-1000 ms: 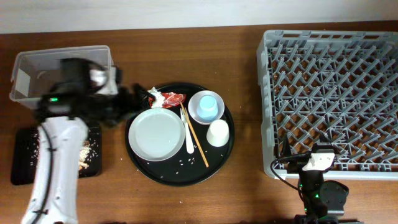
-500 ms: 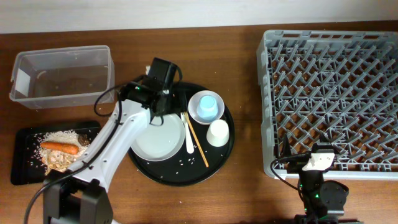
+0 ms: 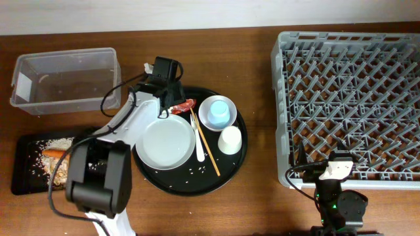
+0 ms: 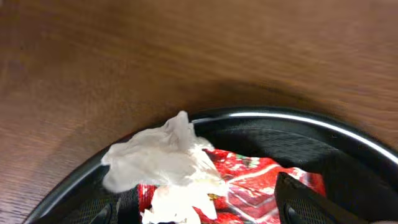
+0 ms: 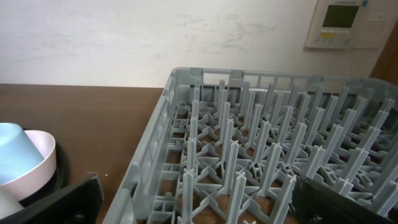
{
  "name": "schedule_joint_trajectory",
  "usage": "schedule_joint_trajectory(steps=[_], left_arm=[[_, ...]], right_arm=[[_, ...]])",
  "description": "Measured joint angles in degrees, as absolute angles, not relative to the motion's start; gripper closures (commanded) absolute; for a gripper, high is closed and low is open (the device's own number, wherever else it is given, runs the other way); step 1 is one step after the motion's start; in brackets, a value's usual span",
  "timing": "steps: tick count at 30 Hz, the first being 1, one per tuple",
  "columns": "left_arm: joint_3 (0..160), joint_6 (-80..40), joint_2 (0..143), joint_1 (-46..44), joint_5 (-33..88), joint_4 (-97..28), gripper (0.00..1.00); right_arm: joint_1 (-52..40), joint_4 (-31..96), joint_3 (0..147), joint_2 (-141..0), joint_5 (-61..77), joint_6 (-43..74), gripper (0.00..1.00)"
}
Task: Sort waste into correct bins and load items into the dishwasher rack
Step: 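Grasp the white tissue on the red wrapper with the left gripper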
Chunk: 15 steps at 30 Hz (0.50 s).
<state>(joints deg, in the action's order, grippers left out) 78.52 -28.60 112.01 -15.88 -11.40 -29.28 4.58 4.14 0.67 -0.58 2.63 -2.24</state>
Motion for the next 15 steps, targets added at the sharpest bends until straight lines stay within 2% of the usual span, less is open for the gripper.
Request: schedule_joint_trajectory(steps=[3, 5, 7, 9, 12, 15], left_arm=[[78.52, -30.11, 114.78, -15.88, -11.44, -28.77, 0.26], [78.52, -30.68, 115.31, -15.88, -11.46, -27.73, 0.38], [78.52, -30.98, 115.31, -15.88, -11.64, -27.40, 0.44], [78.52, -31.16, 115.31, -15.88, -11.68, -27.35, 0.63], [78.52, -31.29, 115.39, -15.88, -11.92, -27.35, 0.73], [78.52, -31.29, 115.42, -15.88, -12.32, -27.35, 0.91]], right_arm=[[4.58, 4.14, 0.67, -0.58, 2.63, -2.20, 0.01], [4.58, 4.14, 0.67, -0.58, 2.63, -2.24, 0.01], [4.58, 4.14, 0.67, -0.58, 2.63, -2.22, 0.01], [4.58, 4.14, 0.67, -0.58, 2.63, -2.22, 0.01], [4.58, 4.14, 0.67, -0.58, 2.63, -2.22, 0.01], [4.58, 4.14, 0.67, -0.58, 2.63, -2.24, 0.01]])
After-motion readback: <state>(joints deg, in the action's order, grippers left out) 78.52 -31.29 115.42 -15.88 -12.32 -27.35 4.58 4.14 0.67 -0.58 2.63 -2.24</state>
